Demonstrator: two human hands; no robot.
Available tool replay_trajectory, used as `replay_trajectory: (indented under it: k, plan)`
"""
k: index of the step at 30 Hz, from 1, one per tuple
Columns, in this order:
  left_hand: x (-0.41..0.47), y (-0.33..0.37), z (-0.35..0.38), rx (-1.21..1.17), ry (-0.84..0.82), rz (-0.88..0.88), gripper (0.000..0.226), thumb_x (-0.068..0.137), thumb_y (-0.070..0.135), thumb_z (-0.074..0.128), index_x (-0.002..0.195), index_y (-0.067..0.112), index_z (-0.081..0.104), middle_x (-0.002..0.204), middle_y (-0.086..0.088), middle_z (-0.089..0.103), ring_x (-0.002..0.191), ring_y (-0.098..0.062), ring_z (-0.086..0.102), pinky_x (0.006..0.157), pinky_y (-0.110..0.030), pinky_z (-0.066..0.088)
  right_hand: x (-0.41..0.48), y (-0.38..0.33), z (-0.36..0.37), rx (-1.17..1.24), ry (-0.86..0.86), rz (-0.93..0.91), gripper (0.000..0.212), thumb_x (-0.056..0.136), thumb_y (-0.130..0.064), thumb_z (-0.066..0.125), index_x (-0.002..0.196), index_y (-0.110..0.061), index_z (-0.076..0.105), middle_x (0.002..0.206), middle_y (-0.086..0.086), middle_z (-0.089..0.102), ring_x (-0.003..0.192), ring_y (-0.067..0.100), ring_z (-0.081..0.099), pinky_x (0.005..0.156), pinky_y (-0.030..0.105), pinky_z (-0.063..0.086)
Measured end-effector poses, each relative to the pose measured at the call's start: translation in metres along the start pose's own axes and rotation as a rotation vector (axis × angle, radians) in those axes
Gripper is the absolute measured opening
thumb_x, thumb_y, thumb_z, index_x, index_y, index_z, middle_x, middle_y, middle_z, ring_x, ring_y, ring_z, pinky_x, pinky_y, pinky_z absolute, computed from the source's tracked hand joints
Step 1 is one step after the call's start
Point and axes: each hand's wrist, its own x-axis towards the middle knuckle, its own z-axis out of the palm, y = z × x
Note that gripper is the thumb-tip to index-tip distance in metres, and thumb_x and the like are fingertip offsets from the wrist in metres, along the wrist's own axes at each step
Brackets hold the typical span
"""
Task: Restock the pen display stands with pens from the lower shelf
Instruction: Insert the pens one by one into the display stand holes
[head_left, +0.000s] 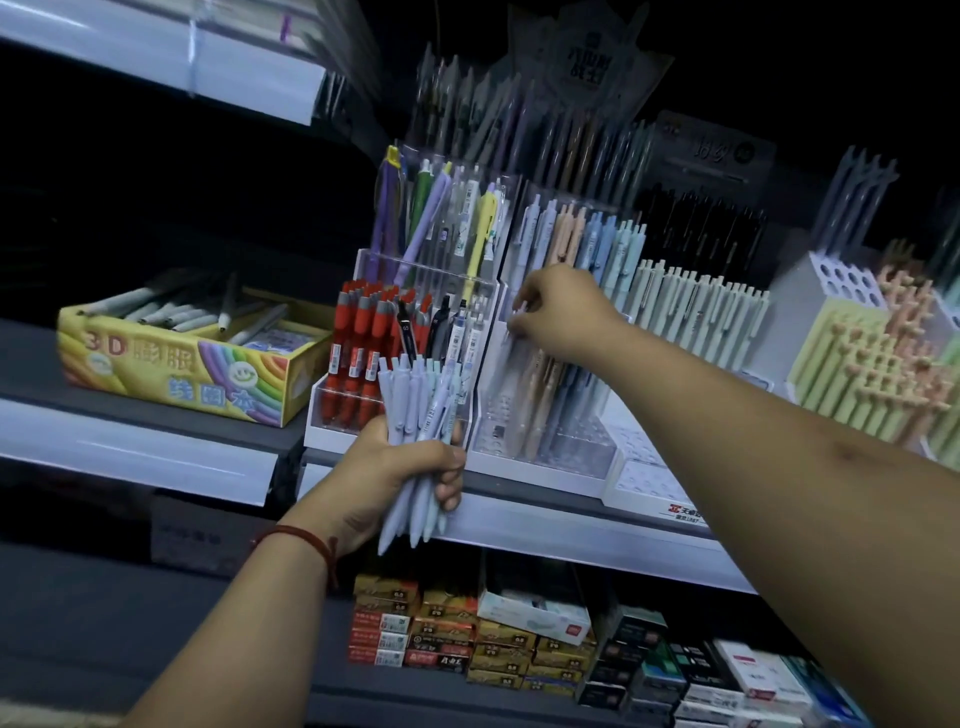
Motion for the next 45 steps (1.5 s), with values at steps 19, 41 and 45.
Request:
replay_trajectory:
  k: [19,41,45]
  plan:
    - [0.000,-0.002,-0.003,0.009,-0.021,0.013,0.038,0.069,0.007,0.079,0.098,0.000,0.055,0.064,-0.013,0.045,0.055,-0.024,0.046,0.059,-0.036,0.048,-0.006,-0.004,0.025,-0.156,0.104,-0.010,0.028,0.096,-0.031,0.067,0.117,-0.020,0.052,0.100,0.006,0.071,0.090,0.032,0.066,0.088,0.047,0.053]
    - [-0.003,0.000,0.013,0.075,0.109,0.036,0.037,0.072,0.012,0.084,0.098,-0.004,0.063,0.069,-0.015,0.048,0.050,-0.023,0.044,0.054,-0.033,0.047,-0.088,-0.045,0.004,0.535,-0.343,0.045,0.035,0.088,-0.023,0.080,0.090,0.011,0.070,0.074,0.022,0.074,0.057,0.030,0.071,0.048,0.031,0.057]
    - [-0.004,-0.002,0.018,0.107,0.150,0.042,0.032,0.066,0.020,0.087,0.083,0.004,0.066,0.065,-0.015,0.049,0.048,-0.023,0.046,0.053,-0.033,0.048,-0.092,-0.043,0.001,0.743,-0.367,0.146,0.024,0.090,-0.007,0.076,0.090,0.016,0.069,0.079,0.030,0.072,0.055,0.028,0.067,0.049,0.029,0.056]
